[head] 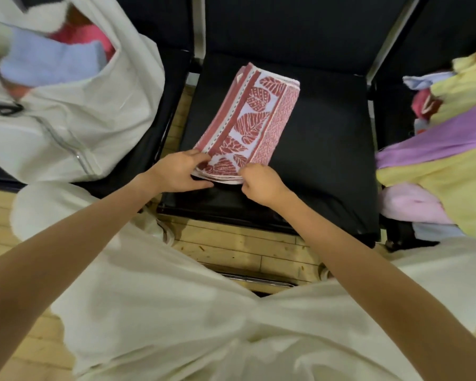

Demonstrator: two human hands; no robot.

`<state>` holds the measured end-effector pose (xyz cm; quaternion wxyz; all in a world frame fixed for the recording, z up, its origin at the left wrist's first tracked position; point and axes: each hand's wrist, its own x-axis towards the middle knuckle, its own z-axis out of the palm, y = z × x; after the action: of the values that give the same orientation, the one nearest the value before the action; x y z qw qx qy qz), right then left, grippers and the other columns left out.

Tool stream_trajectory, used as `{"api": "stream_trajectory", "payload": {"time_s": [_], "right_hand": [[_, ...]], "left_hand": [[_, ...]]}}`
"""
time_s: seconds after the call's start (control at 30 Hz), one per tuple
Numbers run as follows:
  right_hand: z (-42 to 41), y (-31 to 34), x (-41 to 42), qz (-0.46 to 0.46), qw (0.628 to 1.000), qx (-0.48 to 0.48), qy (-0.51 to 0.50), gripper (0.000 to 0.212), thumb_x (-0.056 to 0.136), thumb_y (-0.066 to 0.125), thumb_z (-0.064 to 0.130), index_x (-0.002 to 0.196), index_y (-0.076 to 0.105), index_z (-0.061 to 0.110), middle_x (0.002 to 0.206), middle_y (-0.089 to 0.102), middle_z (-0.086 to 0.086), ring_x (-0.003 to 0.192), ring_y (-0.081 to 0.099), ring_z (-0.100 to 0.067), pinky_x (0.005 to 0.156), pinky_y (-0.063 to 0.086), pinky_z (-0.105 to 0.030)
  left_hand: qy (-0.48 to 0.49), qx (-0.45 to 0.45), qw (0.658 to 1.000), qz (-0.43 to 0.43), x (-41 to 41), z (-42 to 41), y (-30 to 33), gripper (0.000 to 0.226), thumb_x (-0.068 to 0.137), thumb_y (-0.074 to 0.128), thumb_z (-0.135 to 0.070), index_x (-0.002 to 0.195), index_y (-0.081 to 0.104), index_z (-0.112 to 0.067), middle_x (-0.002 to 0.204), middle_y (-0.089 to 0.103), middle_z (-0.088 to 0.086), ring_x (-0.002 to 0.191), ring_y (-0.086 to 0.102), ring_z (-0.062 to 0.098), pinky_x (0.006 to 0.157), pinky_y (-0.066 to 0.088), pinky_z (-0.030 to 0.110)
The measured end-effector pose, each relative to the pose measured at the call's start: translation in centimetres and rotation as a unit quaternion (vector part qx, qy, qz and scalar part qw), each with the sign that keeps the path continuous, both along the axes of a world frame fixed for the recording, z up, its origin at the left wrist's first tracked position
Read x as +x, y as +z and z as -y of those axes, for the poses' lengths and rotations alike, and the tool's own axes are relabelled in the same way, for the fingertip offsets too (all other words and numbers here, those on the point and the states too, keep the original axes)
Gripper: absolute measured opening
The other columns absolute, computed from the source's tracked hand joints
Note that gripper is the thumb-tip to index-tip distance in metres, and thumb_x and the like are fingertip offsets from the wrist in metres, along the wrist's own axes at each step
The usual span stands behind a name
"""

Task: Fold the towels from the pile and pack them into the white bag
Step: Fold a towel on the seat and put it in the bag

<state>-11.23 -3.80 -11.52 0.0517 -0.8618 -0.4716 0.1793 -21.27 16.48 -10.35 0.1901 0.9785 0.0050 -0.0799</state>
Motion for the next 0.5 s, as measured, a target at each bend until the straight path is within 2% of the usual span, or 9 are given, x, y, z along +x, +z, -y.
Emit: {"api": "stream_trajectory", "payload": {"time_s": [0.07,0.17,0.23,0.33,0.43,0.5], "right_hand": [[0.7,0.1,0.6,-0.038,0.998,0.027,-0.035,0.007,0.085,0.049,0.003,0.079,0.052,0.001,0.077,0.050,-0.008,0.077,0.055,-0.029,0.059,0.036,-0.030],[2.7,0.6,1.4,-0.110,0.987,0.065,-0.097,0.014,0.086,0.056,0.010,0.075,0.058,0.001,0.070,0.053,-0.007,0.067,0.054,-0.024,0.059,0.041,-0.032],[4.4,1.1,1.7,-0.149,0.978,0.082,-0.119,0.014,0.084,0.060,0.011,0.072,0.061,0.003,0.065,0.054,-0.004,0.061,0.052,-0.017,0.059,0.042,-0.033],[7.0,1.7,2.0,-0.190,0.963,0.115,-0.155,0.010,0.081,0.065,0.009,0.074,0.065,0.002,0.063,0.056,-0.003,0.058,0.051,-0.013,0.055,0.041,-0.027],[9.0,2.1,2.3,-0.248,0.932,0.175,-0.198,0.005,0.079,0.065,0.004,0.076,0.067,0.001,0.065,0.057,-0.012,0.060,0.050,-0.010,0.056,0.038,-0.024],[9.8,2.4,2.6,-0.291,0.898,0.226,-0.239,0.013,0.083,0.061,-0.001,0.073,0.065,0.007,0.064,0.053,-0.005,0.059,0.048,-0.004,0.055,0.039,-0.018]], "left_hand": [[-0.009,0.018,1.000,-0.001,-0.1,0.6,-0.2,0.057,0.082,0.069,-0.042,0.129,0.056,-0.012,0.123,0.059,0.004,0.110,0.057,0.020,0.092,0.050,0.034],[-0.035,0.032,0.999,0.018,-0.4,1.8,-0.8,0.036,0.085,0.067,-0.022,0.117,0.063,-0.007,0.113,0.061,0.007,0.104,0.058,0.024,0.087,0.050,0.035],[-0.041,0.005,0.999,0.021,-0.5,2.6,-0.7,0.023,0.083,0.065,-0.012,0.106,0.066,-0.006,0.103,0.063,0.008,0.095,0.060,0.024,0.081,0.051,0.037],[-0.032,-0.074,0.997,0.008,-0.6,3.7,0.4,0.011,0.080,0.066,-0.012,0.091,0.066,-0.007,0.089,0.065,0.003,0.080,0.062,0.019,0.073,0.052,0.039],[0.004,-0.203,0.979,-0.008,-0.5,4.7,1.8,0.010,0.080,0.070,-0.012,0.090,0.068,-0.011,0.089,0.068,-0.001,0.083,0.065,0.014,0.077,0.054,0.035],[0.032,-0.266,0.963,0.001,-0.1,5.2,2.6,0.008,0.082,0.070,-0.013,0.088,0.068,-0.011,0.087,0.068,0.001,0.084,0.066,0.016,0.076,0.055,0.034]]}}
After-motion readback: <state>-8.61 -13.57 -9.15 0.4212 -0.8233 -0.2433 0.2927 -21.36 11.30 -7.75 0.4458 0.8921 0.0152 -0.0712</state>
